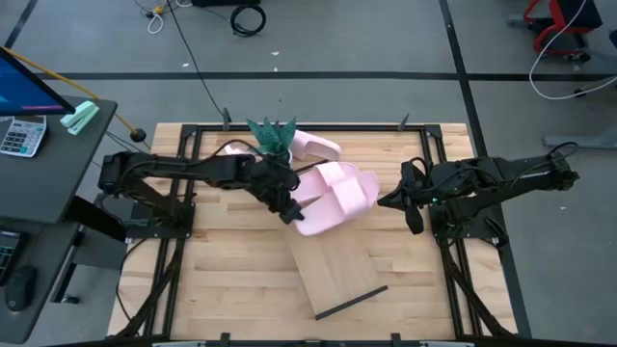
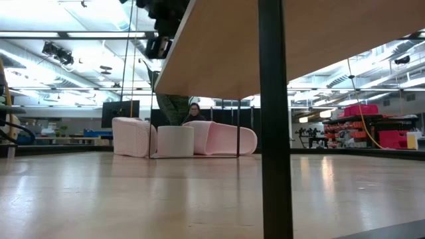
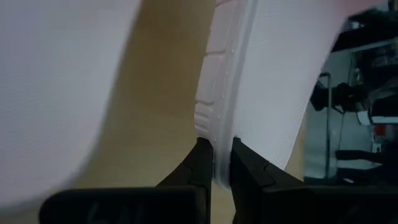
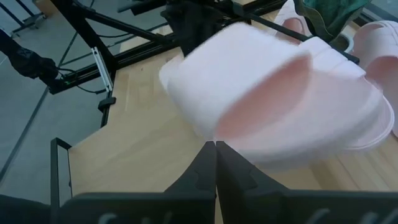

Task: Pick and place slides into the shelf
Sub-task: Put the bottom left pink slipper on the shelf

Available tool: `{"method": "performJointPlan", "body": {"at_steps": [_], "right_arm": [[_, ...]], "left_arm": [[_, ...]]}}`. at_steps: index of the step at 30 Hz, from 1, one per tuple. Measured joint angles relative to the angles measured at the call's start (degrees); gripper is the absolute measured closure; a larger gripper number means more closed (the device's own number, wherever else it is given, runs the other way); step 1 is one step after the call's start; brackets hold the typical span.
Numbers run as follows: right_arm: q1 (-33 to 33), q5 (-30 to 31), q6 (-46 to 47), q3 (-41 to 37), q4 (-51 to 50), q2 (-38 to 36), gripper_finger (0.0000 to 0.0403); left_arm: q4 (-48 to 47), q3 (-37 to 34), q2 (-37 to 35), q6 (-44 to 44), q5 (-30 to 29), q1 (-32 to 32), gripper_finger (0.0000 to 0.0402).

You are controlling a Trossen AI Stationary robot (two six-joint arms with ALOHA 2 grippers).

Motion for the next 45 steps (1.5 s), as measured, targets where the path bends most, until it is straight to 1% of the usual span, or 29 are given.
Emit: {"method": "performJointPlan", "body": {"at_steps": [15, 35, 45], "right_arm": [[0.00, 0.02, 0.02, 0.00, 0.02, 0.00, 0.0400], [0.00, 0.04, 0.14, 0.00, 0.61, 0.11, 0.0400], [0.01, 0.04, 0.20, 0.00, 0.59, 0.11, 0.0400]], "left_arm": [[-5.81, -0.04, 0.37, 0.78, 0.75, 1.11, 0.0366], [-5.40, 0.00, 4.04, 1.06, 0.96, 1.22, 0.0368], [-5.22, 0.00, 4.48, 1.04, 1.05, 1.22, 0.0365]]}}
